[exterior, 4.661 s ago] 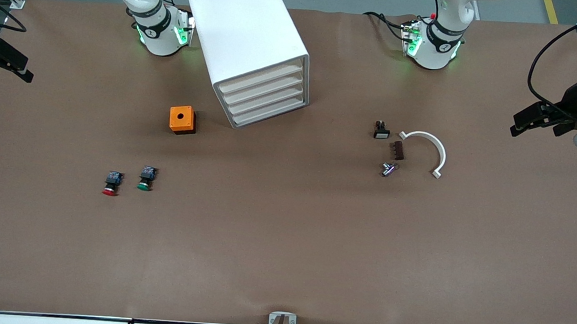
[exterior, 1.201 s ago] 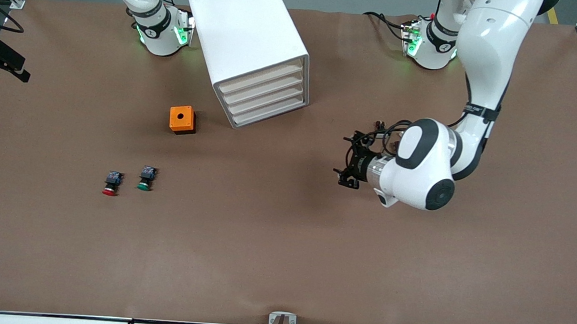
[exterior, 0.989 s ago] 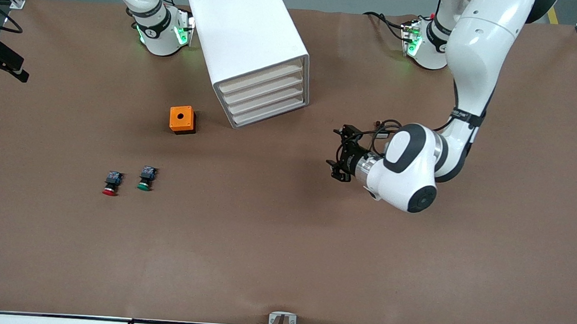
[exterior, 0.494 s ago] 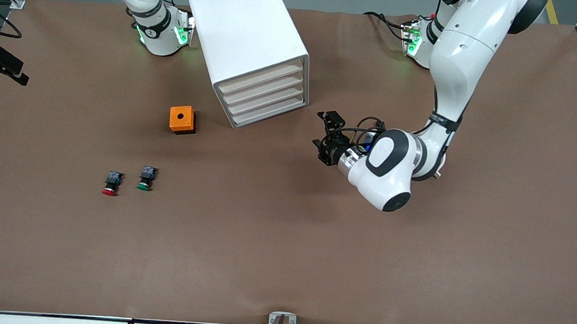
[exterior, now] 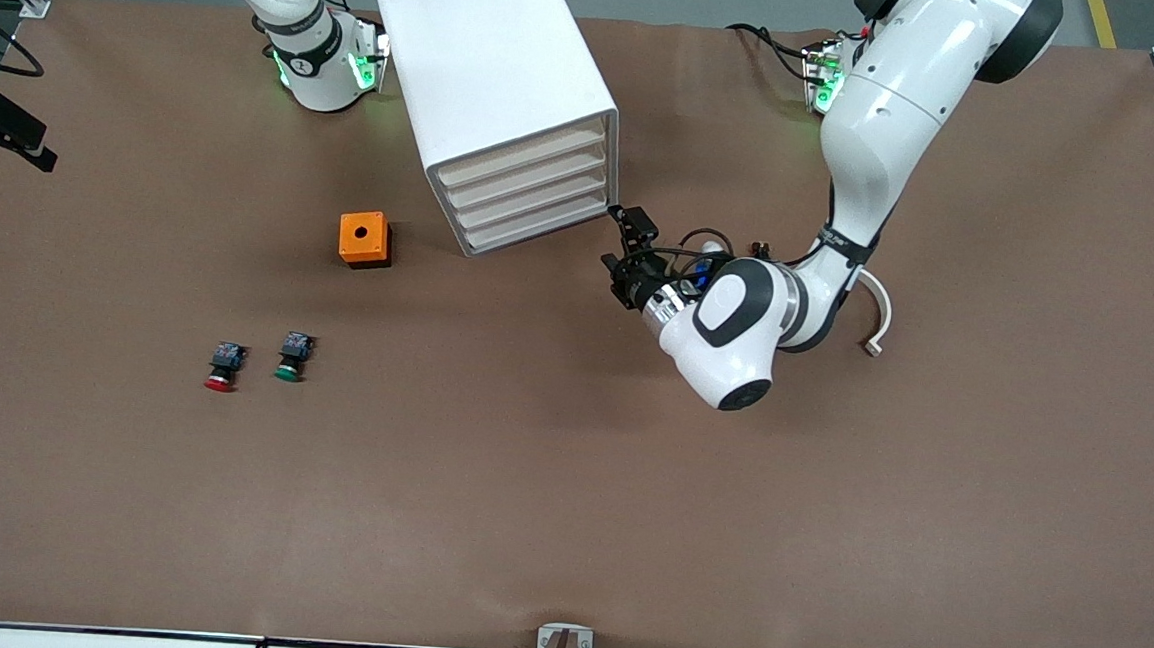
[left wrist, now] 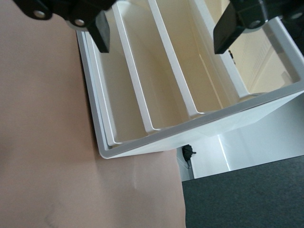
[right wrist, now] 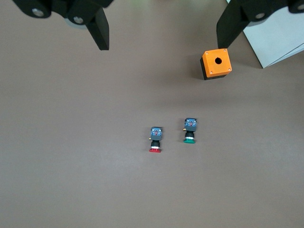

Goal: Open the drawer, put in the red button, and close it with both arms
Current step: 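Grasp the top drawer front with the left gripper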

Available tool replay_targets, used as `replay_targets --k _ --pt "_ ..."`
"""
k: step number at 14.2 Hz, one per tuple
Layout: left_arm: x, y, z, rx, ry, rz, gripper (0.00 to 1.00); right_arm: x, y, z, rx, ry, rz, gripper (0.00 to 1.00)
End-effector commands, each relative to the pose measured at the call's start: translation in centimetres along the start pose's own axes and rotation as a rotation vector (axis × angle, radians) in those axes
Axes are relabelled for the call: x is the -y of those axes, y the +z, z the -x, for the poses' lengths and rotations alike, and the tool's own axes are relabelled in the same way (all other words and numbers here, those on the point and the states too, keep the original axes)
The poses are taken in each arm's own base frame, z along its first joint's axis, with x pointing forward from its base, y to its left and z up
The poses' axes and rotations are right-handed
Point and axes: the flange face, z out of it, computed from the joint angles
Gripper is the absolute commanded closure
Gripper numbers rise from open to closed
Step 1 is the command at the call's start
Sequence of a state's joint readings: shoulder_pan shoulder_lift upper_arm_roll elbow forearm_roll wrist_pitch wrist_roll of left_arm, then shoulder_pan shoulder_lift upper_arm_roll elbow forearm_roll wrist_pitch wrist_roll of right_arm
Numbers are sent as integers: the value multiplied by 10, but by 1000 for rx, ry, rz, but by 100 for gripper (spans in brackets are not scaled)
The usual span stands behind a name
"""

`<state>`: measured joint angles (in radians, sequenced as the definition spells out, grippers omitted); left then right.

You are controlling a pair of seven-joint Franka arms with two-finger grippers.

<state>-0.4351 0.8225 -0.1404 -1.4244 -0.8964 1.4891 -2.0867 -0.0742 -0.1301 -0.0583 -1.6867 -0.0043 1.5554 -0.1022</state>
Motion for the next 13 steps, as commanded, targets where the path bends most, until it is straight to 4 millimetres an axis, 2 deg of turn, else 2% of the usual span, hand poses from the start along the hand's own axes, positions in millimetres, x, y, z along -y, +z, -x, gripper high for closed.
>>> replay_targets --k 1,8,13 --pt "-1 14 10 25 -18 -68 47 1 -4 -1 -8 -6 -6 0" --pt "-7 55 14 13 -48 -164 50 1 -3 -4 -8 -6 -9 0" --pt "2 102 22 -60 -60 -224 50 0 -4 -5 -16 -4 -11 0"
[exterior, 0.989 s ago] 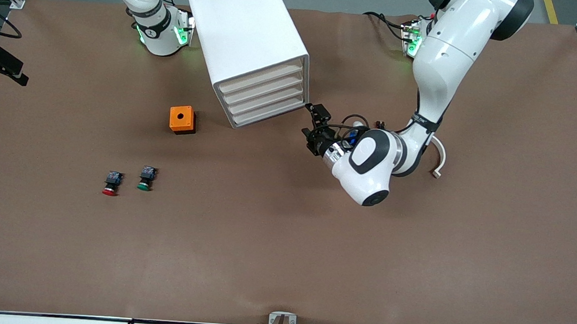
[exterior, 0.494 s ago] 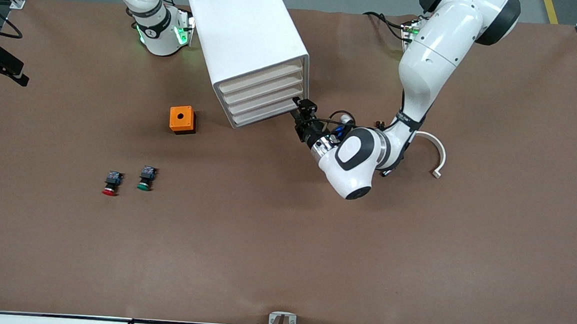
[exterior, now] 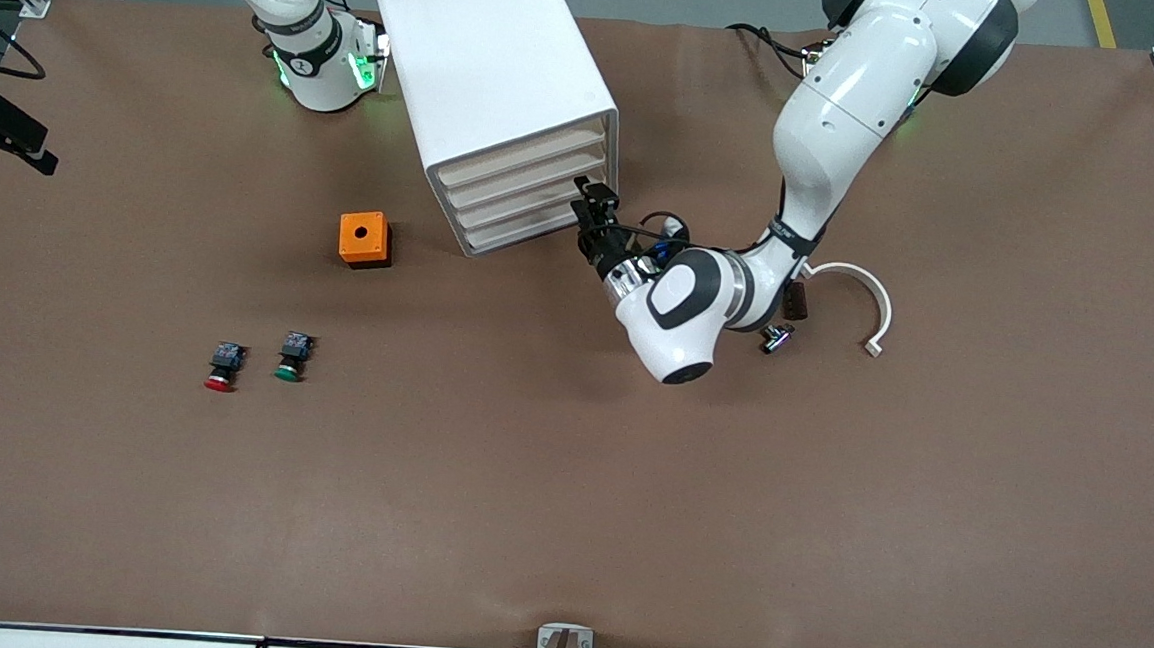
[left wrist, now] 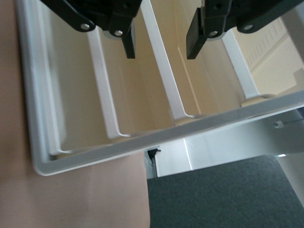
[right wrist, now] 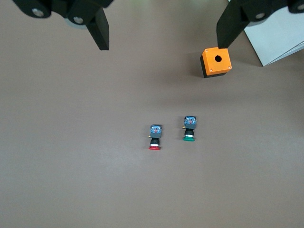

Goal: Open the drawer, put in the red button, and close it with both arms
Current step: 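Grasp the top drawer front with the left gripper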

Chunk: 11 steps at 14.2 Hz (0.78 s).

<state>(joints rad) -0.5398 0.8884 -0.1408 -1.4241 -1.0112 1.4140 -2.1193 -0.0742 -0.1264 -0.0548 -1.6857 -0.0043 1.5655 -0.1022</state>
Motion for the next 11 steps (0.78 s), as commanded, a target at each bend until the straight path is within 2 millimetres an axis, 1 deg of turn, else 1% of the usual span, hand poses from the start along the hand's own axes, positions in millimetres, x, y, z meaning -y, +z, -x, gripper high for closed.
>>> replay_targets --k 1,3,6,7,8,11 --pt "3 28 7 -38 -33 -56 50 -3 -4 -2 -9 2 -13 0" --pt "2 40 6 -56 -47 -67 50 -4 -6 -2 -12 4 -14 0" --pt "-4 51 5 -70 -73 -76 51 -3 -6 -2 -14 2 -15 0" --pt "-5 53 4 -75 -84 -77 60 -4 -7 -3 -15 2 -13 0" --pt "-5 55 5 -76 -88 -78 70 -4 -6 -3 -12 2 -11 0" --pt "-7 58 5 -78 -90 -81 88 0 -3 -5 -4 -7 -5 0"
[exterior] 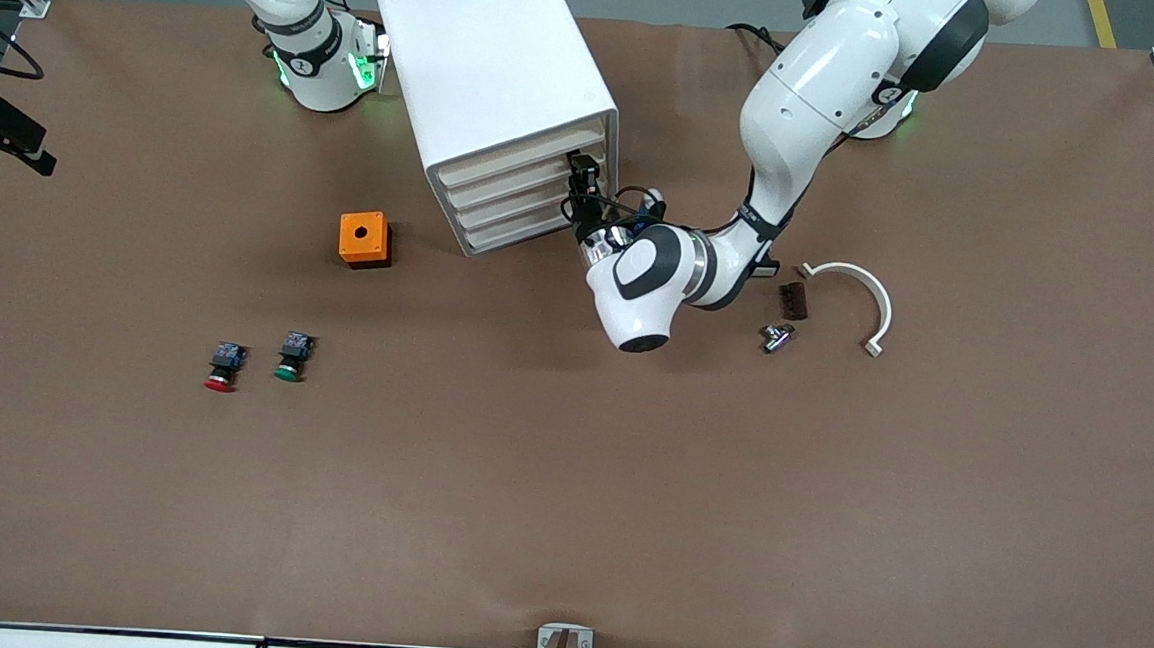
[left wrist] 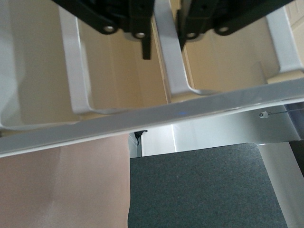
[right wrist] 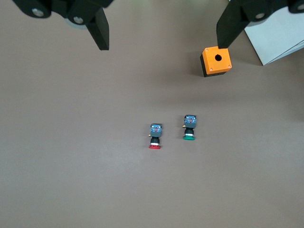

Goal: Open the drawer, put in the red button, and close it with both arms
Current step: 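Grasp the top drawer front with the left gripper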

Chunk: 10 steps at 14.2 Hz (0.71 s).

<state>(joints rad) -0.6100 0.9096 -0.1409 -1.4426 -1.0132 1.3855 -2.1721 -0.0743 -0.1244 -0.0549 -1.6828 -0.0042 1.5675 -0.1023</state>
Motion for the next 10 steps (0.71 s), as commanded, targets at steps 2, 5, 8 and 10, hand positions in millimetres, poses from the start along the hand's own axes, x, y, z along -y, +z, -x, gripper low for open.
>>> replay_targets --k 2,5,8,10 --pt "3 5 6 17 -11 -31 92 -1 -3 -4 -2 -5 -5 0" --pt "6 -5 6 36 -6 -29 92 -1 -2 -4 -1 -4 -7 0" --pt "9 -32 -1 91 -1 -26 91 -4 6 -13 -4 0 -5 0" --pt "8 -51 -8 121 -5 -19 91 -6 11 -20 -12 3 -5 0"
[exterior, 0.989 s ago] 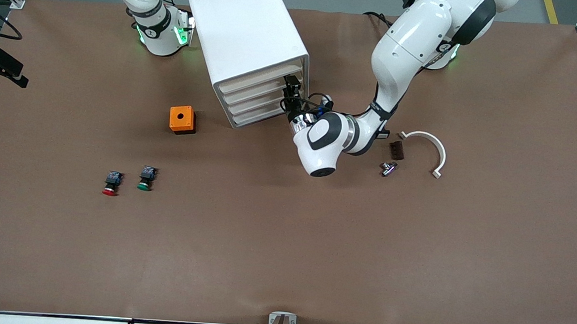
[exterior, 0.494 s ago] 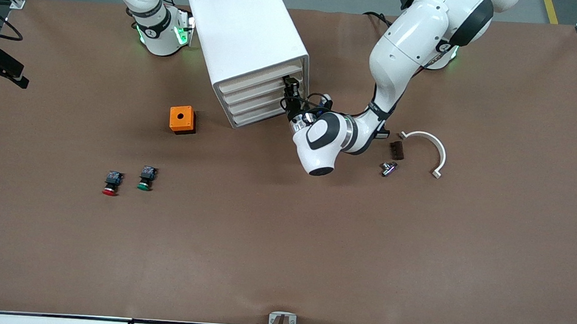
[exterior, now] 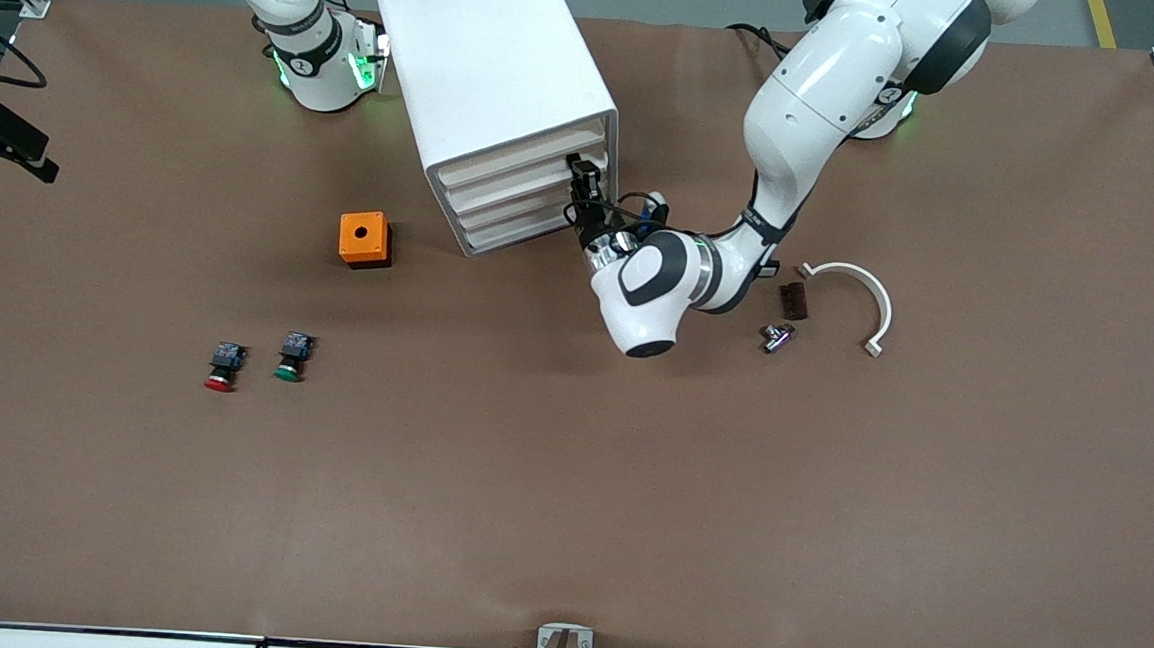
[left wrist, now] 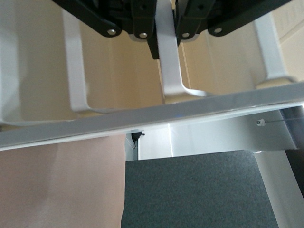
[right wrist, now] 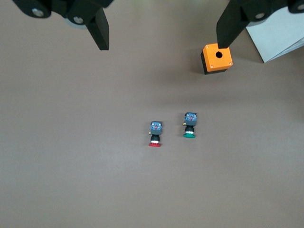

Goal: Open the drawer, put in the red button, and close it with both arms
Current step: 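Grasp the top drawer front with the left gripper, then pull the top drawer open with the left gripper while the right gripper reaches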

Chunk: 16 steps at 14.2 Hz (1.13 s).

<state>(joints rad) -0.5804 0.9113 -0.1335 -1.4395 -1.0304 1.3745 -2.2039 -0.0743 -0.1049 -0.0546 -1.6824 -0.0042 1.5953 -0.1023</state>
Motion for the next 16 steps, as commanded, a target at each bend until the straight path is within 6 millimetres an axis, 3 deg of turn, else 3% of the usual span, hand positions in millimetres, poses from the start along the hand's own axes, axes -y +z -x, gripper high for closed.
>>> replay_targets --k 1,3,5,6,7,8,12,16 --pt "9 -39 -4 94 28 -9 90 -6 5 -16 -12 1 -6 0" --pt "8 -62 -11 128 27 4 89 -8 15 -26 -8 0 -9 0" --pt "8 -80 -18 157 32 14 88 -8 13 -28 -13 -26 1 0" --pt "9 -91 -22 175 35 20 87 -10 23 -33 2 -23 -3 0" --pt "10 -100 -23 187 40 28 87 -12 52 -46 54 -22 -5 0" --pt "12 -110 -26 203 45 37 86 -14 67 -51 87 -19 -8 0" --pt "11 -147 -40 268 50 73 85 -20 88 -51 106 -7 -12 0" --pt "12 -167 -47 296 52 102 81 -5 160 -55 42 -11 -1 0"
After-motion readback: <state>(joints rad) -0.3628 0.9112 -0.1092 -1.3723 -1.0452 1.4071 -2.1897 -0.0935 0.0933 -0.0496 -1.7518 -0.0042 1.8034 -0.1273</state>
